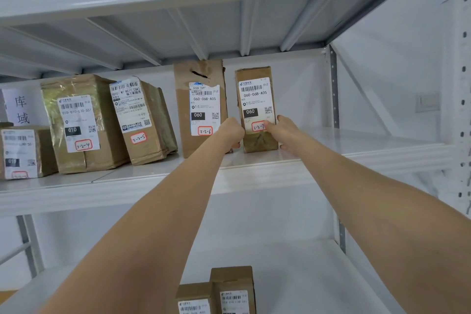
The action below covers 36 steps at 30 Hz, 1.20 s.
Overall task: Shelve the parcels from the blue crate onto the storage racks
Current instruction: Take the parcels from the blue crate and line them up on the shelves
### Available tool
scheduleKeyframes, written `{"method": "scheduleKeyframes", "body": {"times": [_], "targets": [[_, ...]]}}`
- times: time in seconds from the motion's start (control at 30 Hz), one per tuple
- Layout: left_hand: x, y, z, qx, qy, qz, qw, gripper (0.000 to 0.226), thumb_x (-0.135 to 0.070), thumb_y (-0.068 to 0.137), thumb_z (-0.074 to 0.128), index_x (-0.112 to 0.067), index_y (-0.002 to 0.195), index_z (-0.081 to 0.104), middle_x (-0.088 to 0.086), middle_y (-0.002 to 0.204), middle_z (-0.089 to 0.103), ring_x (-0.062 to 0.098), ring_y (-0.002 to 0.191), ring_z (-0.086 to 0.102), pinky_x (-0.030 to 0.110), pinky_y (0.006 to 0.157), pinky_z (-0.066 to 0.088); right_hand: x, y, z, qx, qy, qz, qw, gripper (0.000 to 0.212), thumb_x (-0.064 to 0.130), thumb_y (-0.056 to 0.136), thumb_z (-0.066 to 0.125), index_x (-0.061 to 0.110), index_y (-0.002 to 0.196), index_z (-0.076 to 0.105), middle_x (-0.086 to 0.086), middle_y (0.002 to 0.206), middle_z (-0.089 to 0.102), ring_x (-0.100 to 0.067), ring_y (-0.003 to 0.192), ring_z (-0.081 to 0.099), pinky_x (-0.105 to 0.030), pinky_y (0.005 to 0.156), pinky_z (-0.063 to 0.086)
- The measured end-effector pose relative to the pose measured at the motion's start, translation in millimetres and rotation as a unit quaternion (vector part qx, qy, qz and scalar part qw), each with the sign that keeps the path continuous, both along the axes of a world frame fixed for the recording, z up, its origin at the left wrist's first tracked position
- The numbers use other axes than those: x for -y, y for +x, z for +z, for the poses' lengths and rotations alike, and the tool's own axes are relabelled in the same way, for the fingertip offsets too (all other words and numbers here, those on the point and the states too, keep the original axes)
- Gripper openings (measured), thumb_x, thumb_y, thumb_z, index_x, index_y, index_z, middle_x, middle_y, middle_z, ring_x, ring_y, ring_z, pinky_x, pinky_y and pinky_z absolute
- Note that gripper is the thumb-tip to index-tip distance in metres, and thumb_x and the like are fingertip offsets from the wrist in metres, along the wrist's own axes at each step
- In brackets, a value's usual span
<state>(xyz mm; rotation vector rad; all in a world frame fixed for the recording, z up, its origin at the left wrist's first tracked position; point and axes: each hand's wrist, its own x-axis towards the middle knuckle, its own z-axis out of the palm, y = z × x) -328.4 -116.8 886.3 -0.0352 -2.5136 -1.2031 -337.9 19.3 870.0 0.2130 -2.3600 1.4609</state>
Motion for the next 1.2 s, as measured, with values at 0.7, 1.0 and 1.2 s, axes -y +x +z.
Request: {"method": "scheduleKeyframes", "body": {"times": [0.7,1.0,1.2], "targets": [[-45,176,-114,-0.196,-0.101,0.090,0.971,0.035,-0.008,0.089,0.050,-0.013,0.124,0.051,0.004,0.125,0.052,0.020,0.113,0.054,0.035,0.091,0.046,-27,171,-111,-0.142,0.154,-0.122,0.970,0.063,0.022,0.087,0.057,0.020,0.144,0.030,-0.005,0.144,0.032,-0.024,0.130,0.033,-0.035,0.098,0.039],[-60,232,-298,0.015,-0.125,0.021,0.992,0.042,-0.009,0.089,0.051,-0.011,0.130,0.047,0.010,0.131,0.048,0.025,0.116,0.052,0.033,0.095,0.041,-58,247,-295,0.106,0.241,-0.076,0.962,0.069,0.024,0.088,0.059,0.020,0.147,0.024,-0.007,0.148,0.027,-0.026,0.137,0.024,-0.037,0.103,0.037],[-91,255,-420,0.154,-0.126,-0.009,0.980,0.042,-0.011,0.089,0.052,-0.011,0.131,0.046,0.010,0.132,0.047,0.027,0.115,0.053,0.035,0.096,0.045,-96,274,-407,0.252,0.200,-0.048,0.946,0.073,0.019,0.089,0.058,0.019,0.149,0.017,-0.008,0.149,0.020,-0.030,0.130,0.036,-0.037,0.098,0.040]]}}
